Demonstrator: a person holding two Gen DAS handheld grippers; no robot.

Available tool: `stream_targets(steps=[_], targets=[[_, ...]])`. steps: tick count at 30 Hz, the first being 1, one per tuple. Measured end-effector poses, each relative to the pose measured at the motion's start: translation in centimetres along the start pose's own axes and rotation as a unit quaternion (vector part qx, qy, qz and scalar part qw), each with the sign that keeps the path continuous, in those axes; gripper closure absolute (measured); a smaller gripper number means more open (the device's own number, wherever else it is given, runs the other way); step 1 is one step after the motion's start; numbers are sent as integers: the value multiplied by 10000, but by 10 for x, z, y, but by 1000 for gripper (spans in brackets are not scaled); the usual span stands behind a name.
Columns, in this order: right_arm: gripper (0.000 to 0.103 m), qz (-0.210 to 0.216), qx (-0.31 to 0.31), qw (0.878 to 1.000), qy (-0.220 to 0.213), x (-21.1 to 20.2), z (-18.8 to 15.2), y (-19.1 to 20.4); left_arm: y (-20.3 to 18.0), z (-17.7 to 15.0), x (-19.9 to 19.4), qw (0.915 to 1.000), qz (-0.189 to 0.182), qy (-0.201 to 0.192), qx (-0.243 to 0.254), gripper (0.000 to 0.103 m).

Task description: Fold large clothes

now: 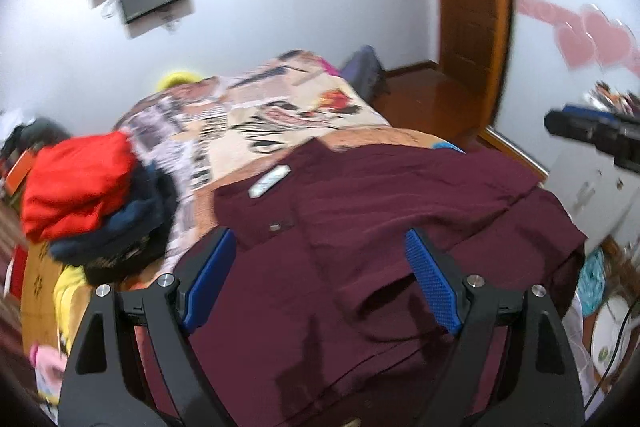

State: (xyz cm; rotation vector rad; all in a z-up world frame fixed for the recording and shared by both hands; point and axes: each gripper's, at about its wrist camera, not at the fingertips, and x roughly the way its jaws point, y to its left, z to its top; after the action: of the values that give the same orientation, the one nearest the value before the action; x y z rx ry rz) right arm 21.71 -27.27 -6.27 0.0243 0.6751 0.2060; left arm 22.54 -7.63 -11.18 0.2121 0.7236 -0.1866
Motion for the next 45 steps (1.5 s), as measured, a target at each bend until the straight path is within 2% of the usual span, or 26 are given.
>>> stream_targets(steps=[2,5,12,19,23,24,25,26,28,29,31,32,33,39,45], targets=[[51,-158,97,9998,39,1,-3,-12,-16,1,19,9991,-247,271,204,14],[51,-391,145,9989,192,6,-7,-27,-36,-1,46,9959,-407,618,519,14],[51,-566,341,9967,482,17,-20,-51,-76,-7,102,9836,-415,1197,1287,14],[51,-485,504,9926,993,40,-44,-63,-99,1,125,9751,-388,1262,1782,13],[51,-554,470,9883,1344,55,-57,-65,-102,7,132,9757,-429,1193,1786,14],[51,-570,428,9878,1385,56,-59,-65,-102,9,132,9767,-432,1146,1762,19],[51,-571,397,9878,1394,56,-60,-65,-102,10,132,9776,-449,1110,1730,29],[51,-551,382,9881,1387,54,-60,-65,-102,11,133,9783,-487,1098,1691,35],[51,-516,377,9882,1393,53,-60,-67,-98,15,134,9802,-620,1111,1516,59],[51,-498,374,9881,1405,52,-59,-68,-94,17,134,9817,-652,1089,1420,65],[51,-497,352,9880,1418,52,-59,-69,-82,23,130,9859,-699,1007,1142,84],[51,-500,330,9880,1426,53,-58,-68,-73,27,127,9880,-739,968,951,88],[51,-501,310,9879,1433,54,-58,-68,-65,30,124,9897,-759,937,773,91],[51,-542,157,9879,1445,56,-57,-63,7,43,85,9969,-559,453,-331,94],[51,-523,3,9884,1427,61,-50,-49,86,29,34,9917,-290,32,-1250,94]])
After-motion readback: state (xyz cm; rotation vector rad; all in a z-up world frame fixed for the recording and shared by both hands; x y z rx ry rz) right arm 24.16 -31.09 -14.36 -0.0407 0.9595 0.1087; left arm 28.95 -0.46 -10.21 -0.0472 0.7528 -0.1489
